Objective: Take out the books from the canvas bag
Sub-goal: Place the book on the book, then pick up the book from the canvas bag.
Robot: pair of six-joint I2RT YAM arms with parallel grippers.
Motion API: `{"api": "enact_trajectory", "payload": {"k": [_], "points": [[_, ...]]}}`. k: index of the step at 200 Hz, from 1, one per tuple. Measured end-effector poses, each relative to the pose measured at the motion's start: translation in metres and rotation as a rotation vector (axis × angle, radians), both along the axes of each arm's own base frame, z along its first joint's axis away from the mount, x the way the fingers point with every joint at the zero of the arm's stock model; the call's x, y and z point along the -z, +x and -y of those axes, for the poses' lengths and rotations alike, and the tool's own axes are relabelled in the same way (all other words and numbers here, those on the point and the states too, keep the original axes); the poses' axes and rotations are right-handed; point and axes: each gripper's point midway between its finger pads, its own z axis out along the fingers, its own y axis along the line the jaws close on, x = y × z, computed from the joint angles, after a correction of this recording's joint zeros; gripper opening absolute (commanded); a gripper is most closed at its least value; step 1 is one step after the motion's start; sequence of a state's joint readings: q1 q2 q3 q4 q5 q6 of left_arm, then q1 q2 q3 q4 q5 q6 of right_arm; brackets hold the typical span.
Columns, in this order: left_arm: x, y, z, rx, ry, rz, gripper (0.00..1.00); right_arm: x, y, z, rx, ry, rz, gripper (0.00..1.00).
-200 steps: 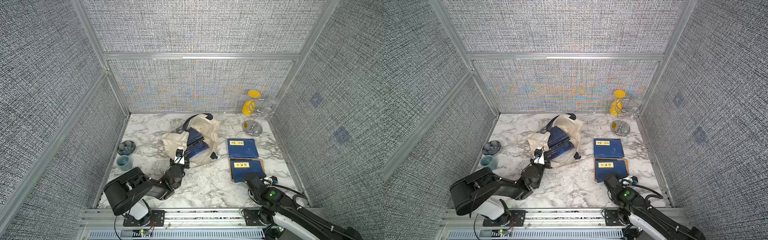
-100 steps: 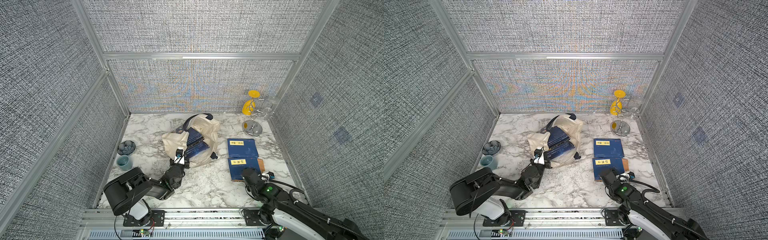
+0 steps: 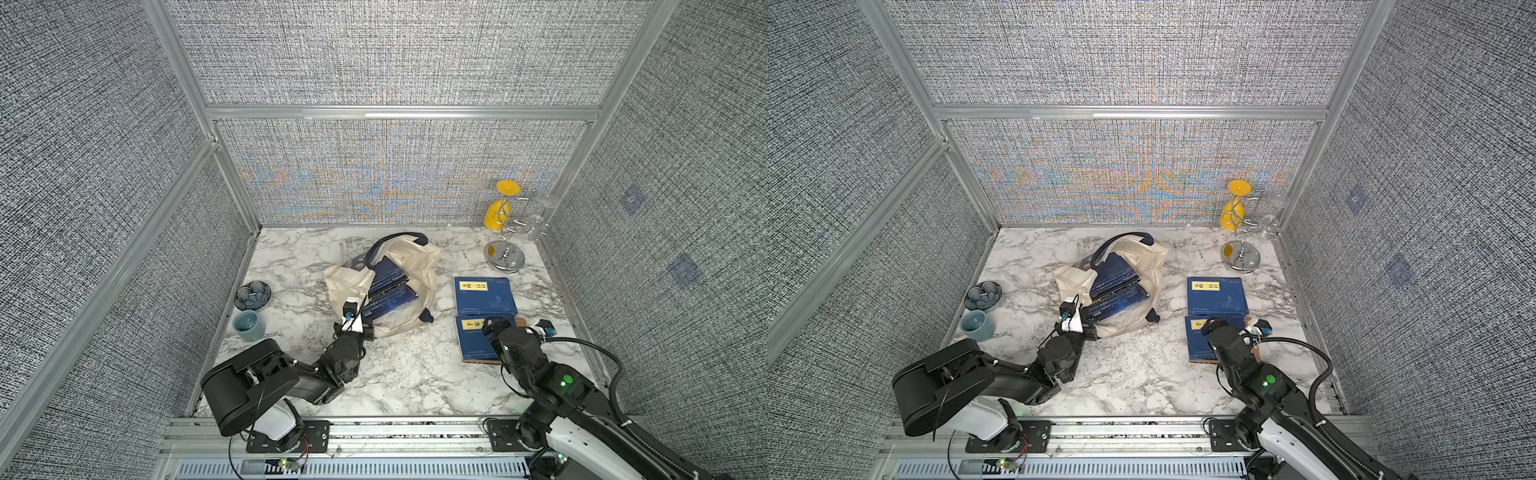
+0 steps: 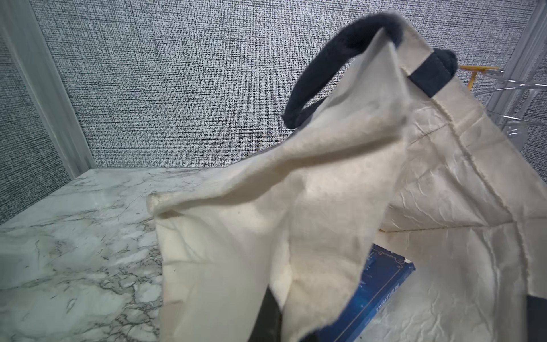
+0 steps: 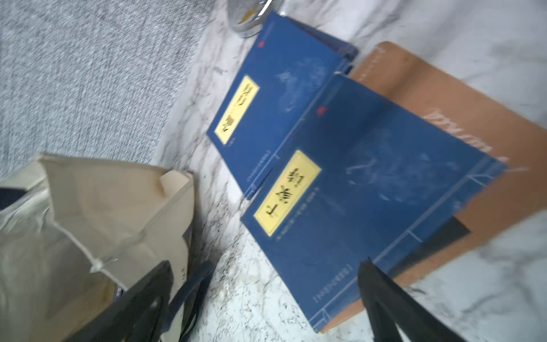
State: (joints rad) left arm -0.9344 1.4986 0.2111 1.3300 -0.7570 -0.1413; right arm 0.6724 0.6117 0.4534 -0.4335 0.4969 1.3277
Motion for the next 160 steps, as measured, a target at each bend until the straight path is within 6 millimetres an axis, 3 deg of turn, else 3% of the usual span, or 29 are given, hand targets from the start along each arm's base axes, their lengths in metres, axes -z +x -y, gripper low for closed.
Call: {"api": "enact_trajectory", "payload": {"k": [29,51,64,106,129,160], "points": [[0.002,0.001,-0.004,-0.029,-0.011,-0.013,0.0,-0.025,0.025,-0.05,-0.196,-0.05,0.036,0.99],[-0.002,0.002,-0.006,-0.042,-0.01,-0.014,0.0,-0.049,0.039,-0.104,-0.366,-0.084,0.083,0.99],[-0.002,0.002,-0.009,-0.058,-0.013,-0.023,0.0,-0.054,0.041,-0.129,-0.442,-0.1,0.103,0.99],[0.005,0.0,-0.012,-0.061,0.027,-0.033,0.0,-0.047,0.05,-0.2,-0.595,-0.13,0.116,0.97],[0.013,-0.002,-0.013,-0.051,0.066,-0.029,0.0,-0.048,0.061,-0.239,-0.644,-0.112,0.122,0.91],[0.012,-0.003,-0.014,-0.048,0.088,-0.013,0.0,-0.022,0.077,-0.271,-0.646,-0.07,0.064,0.83]]}}
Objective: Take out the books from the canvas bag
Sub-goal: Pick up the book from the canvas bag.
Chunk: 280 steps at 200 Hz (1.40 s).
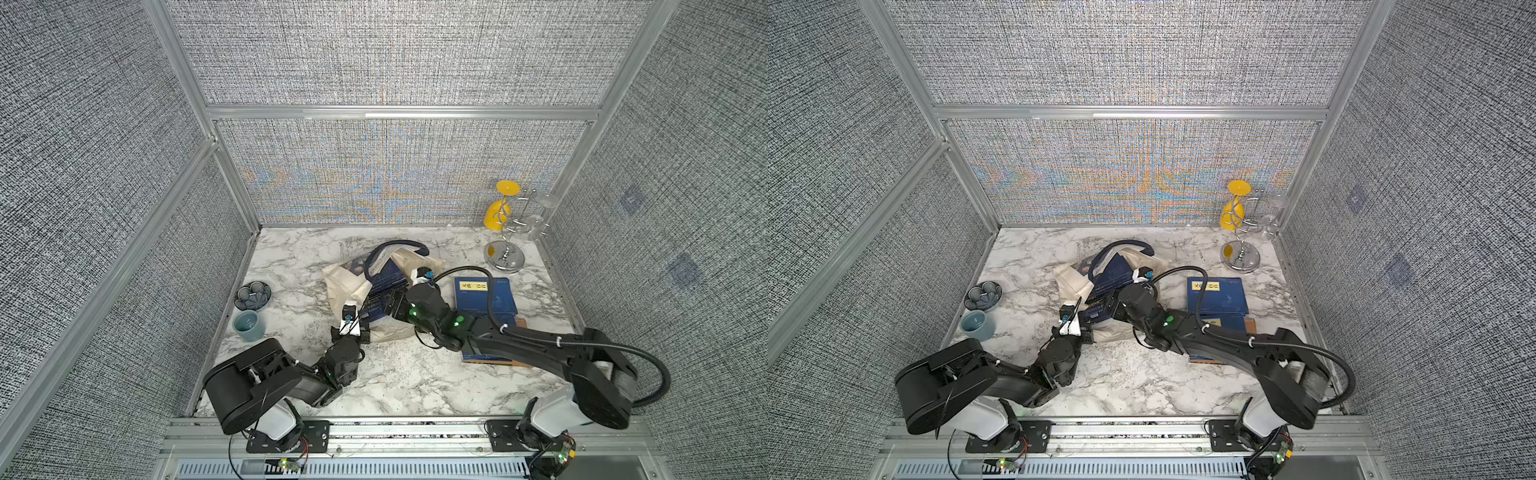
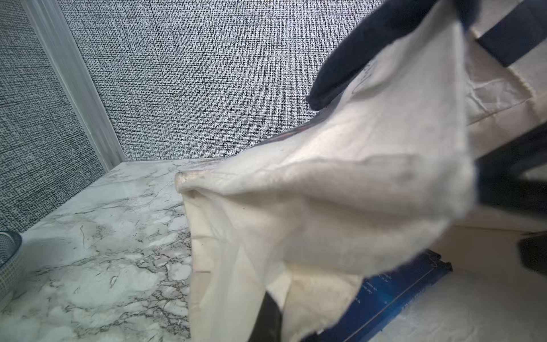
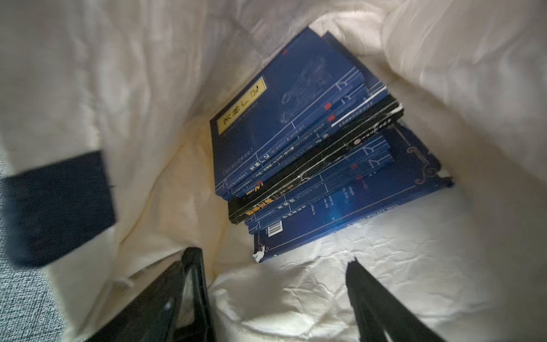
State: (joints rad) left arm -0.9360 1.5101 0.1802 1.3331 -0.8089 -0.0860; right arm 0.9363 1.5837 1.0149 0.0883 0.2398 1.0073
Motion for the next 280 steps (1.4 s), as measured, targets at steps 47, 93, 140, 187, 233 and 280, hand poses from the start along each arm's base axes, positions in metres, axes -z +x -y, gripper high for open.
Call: {"api": "enact_trajectory", "payload": {"k": [47,93,140,187,233,280], "points": [[-0.004,0.0,0.005,0.024,0.007,0.014,0.0,0.033,0.02,-0.026,0.026,0.019,-0.053,0.69],[-0.009,0.0,0.006,0.029,-0.002,0.022,0.0,0.057,0.045,-0.031,0.074,0.041,-0.082,0.54],[-0.01,0.0,0.007,0.034,-0.002,0.025,0.0,0.071,0.061,-0.029,0.123,0.053,-0.092,0.51],[-0.011,0.0,0.008,0.045,-0.006,0.027,0.0,0.076,0.076,-0.026,0.166,0.069,-0.069,0.43],[-0.013,-0.001,0.009,0.053,-0.012,0.031,0.0,0.077,0.086,-0.027,0.158,0.08,-0.015,0.32],[-0.012,-0.001,0.012,0.068,-0.016,0.027,0.0,0.07,0.088,-0.031,0.147,0.179,0.016,0.17]]}}
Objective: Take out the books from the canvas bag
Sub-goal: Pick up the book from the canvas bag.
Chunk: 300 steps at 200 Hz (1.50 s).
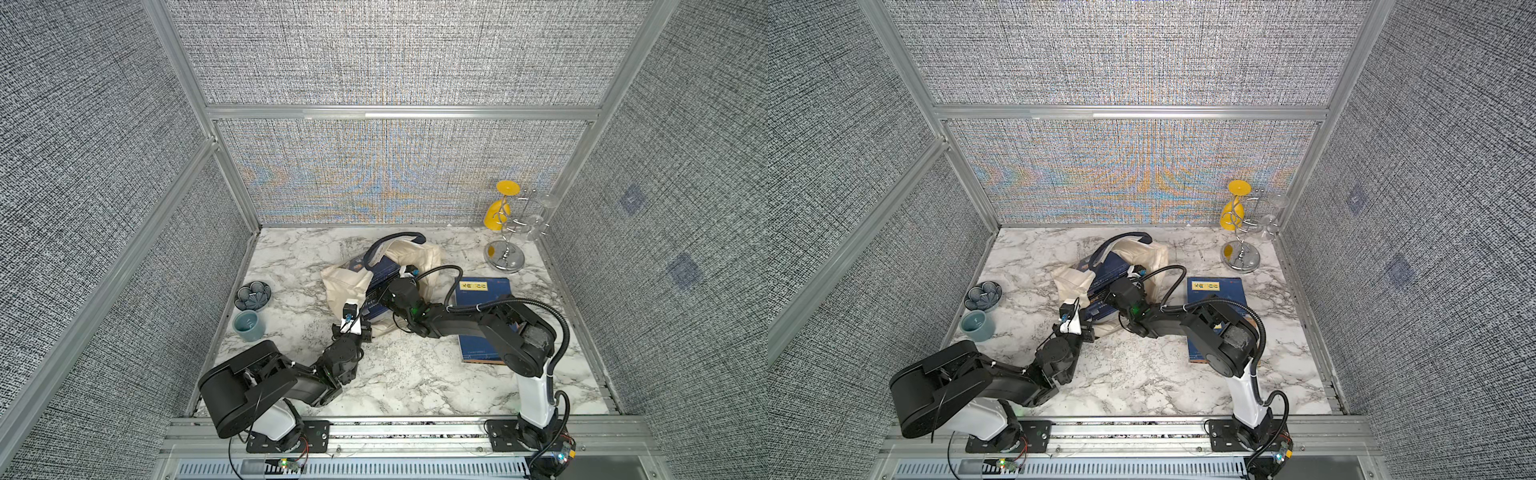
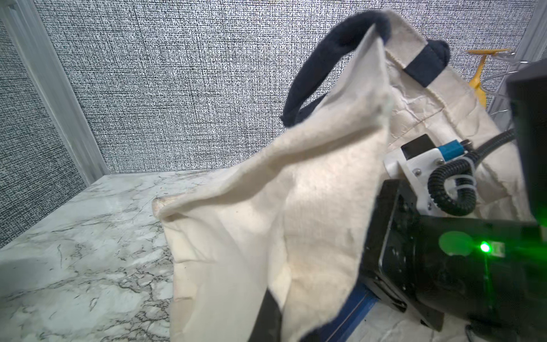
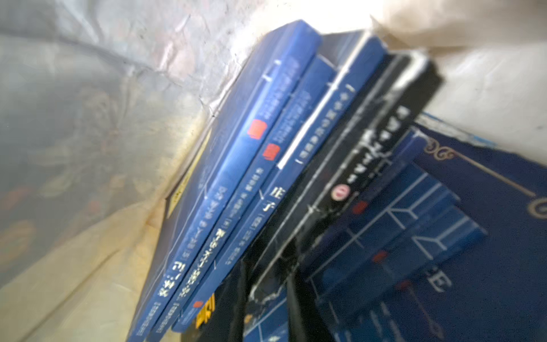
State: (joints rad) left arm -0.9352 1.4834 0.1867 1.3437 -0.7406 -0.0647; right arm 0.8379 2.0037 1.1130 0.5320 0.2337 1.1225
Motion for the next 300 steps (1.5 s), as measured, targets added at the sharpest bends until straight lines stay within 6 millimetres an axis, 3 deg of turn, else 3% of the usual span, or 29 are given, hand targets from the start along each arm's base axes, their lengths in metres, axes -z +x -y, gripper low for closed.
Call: {"api": "enact_trajectory", "payload": {"k": [92,114,159,203,227,270,300], "points": [[0.0,0.0,0.001,0.007,-0.001,0.001,0.0,-0.054,-0.04,0.018,-0.04,0.023,0.059,0.12],[0.0,0.0,0.001,0.007,-0.001,0.001,0.0,-0.047,-0.047,0.026,-0.043,-0.004,0.045,0.17],[0.0,0.0,0.001,0.007,-0.001,0.001,0.0,-0.029,-0.05,0.026,-0.059,-0.036,0.024,0.44],[-0.001,0.0,0.001,0.008,-0.002,0.002,0.0,-0.007,-0.046,0.018,-0.061,-0.039,-0.017,0.48],[-0.002,0.0,0.001,0.008,-0.003,0.003,0.0,-0.003,-0.041,0.013,-0.056,-0.032,-0.019,0.46],[-0.002,-0.001,0.001,0.008,0.001,0.0,0.0,-0.006,-0.036,0.012,-0.033,-0.012,-0.012,0.17],[0.0,-0.001,0.001,0.011,0.009,-0.008,0.0,-0.011,-0.039,0.017,-0.017,0.021,-0.009,0.09]]}}
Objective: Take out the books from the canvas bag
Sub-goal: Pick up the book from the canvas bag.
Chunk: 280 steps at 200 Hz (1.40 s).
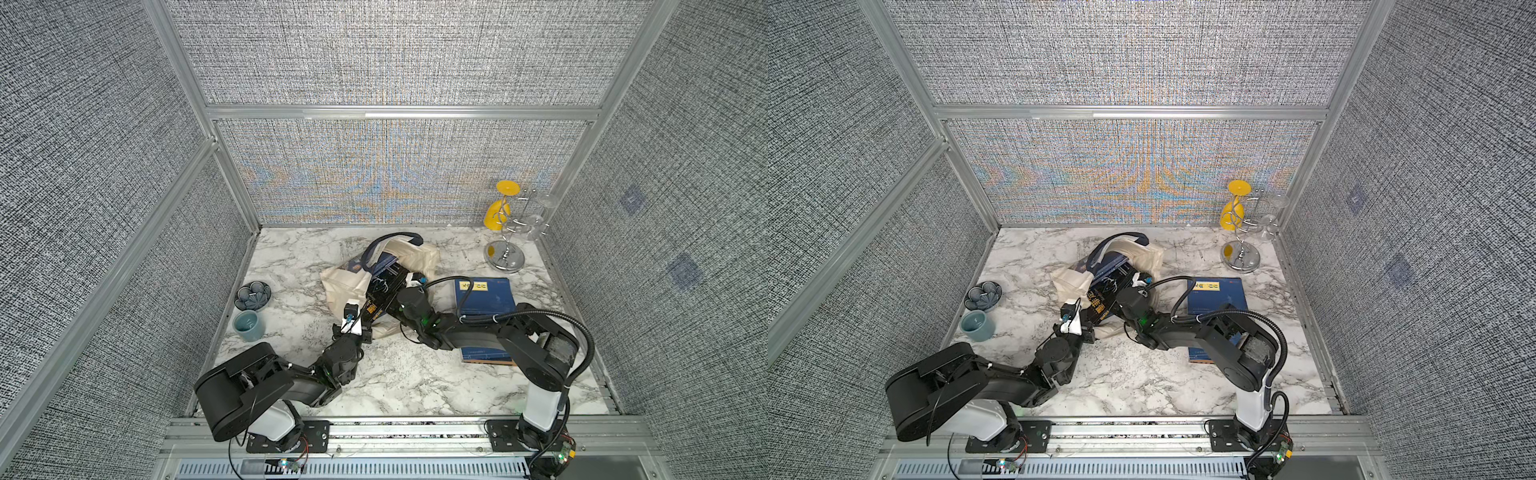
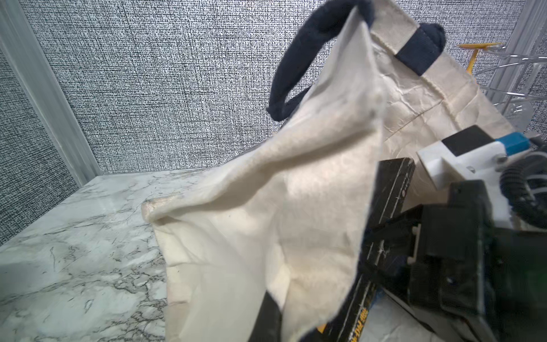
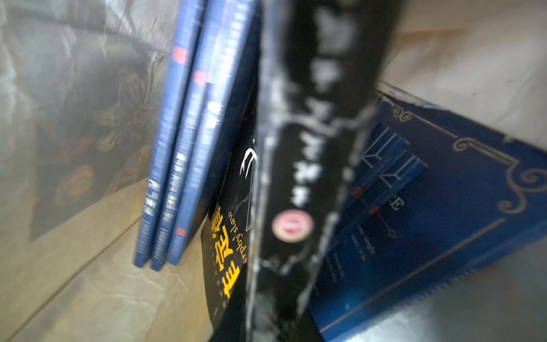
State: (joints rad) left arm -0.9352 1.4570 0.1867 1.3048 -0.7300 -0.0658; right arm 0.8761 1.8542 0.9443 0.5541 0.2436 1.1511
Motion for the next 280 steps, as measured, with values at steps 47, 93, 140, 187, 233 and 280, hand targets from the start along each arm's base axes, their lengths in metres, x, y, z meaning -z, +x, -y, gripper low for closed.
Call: {"api": "enact_trajectory", "payload": {"k": [47,93,140,187,233,280], "points": [[0.0,0.0,0.0,0.0,-0.005,-0.002,0.0,-0.01,-0.008,0.005,-0.01,0.013,0.005,0.05],[0.0,0.0,0.0,-0.001,-0.006,0.0,0.0,-0.028,-0.019,0.016,-0.022,0.021,0.016,0.0],[-0.001,0.0,-0.001,-0.004,-0.01,0.002,0.0,-0.056,-0.033,0.023,-0.071,0.01,0.053,0.0],[0.0,0.0,-0.001,-0.006,-0.01,0.001,0.0,-0.08,-0.044,0.033,-0.117,-0.039,0.122,0.0],[0.001,0.001,-0.001,-0.01,-0.01,0.001,0.0,-0.104,-0.057,0.055,-0.13,-0.093,0.208,0.0],[0.001,0.001,-0.001,-0.011,-0.019,0.002,0.0,-0.142,-0.072,0.098,-0.061,-0.127,0.326,0.0]]}}
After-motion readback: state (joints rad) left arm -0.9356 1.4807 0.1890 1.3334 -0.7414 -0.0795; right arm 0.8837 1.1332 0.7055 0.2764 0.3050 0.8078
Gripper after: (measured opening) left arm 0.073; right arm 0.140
